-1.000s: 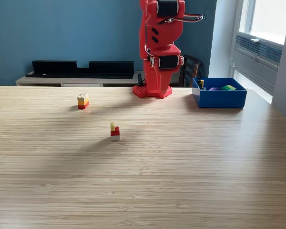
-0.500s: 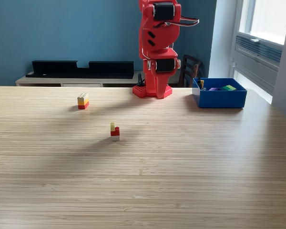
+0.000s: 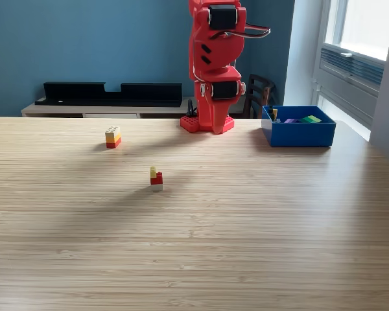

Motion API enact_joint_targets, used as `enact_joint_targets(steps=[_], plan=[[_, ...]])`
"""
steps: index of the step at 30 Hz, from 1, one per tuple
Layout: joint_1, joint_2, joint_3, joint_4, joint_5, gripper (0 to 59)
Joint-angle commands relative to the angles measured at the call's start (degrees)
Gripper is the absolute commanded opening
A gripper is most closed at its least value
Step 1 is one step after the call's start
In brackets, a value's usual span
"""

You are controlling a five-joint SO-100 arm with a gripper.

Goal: Grasp a lego block and put it in the bin.

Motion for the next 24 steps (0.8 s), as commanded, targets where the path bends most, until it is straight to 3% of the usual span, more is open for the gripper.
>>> enact_joint_targets(steps=[1,24], plan=[[0.4,4.7,0.2,-1.2,-0.4,0.1],[1.1,4.7,1.9,-2.9,-0.5,0.1]])
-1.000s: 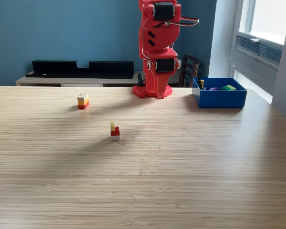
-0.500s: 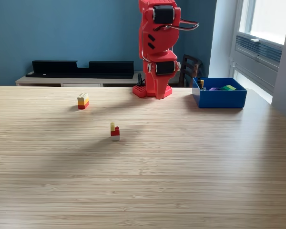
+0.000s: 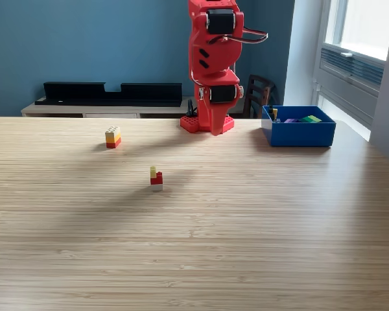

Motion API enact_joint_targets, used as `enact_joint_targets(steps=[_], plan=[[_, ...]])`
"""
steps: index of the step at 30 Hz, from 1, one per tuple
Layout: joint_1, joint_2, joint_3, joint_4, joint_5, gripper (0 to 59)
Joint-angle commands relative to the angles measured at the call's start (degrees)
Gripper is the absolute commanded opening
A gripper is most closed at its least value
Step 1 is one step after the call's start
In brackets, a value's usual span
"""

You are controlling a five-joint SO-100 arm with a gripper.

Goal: Grasp a lego block and put it in the bin.

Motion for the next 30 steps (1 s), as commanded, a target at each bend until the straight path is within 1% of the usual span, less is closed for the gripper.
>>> enact_joint_targets(steps=[1,21,30], plan=[[0.3,4.7,0.1,-0.8,-0.1,0.1],[2.6,4.7,0.4,-2.0,-1.0,0.1],[8.3,4.7,-2.2,-3.7,-2.8,0.1]])
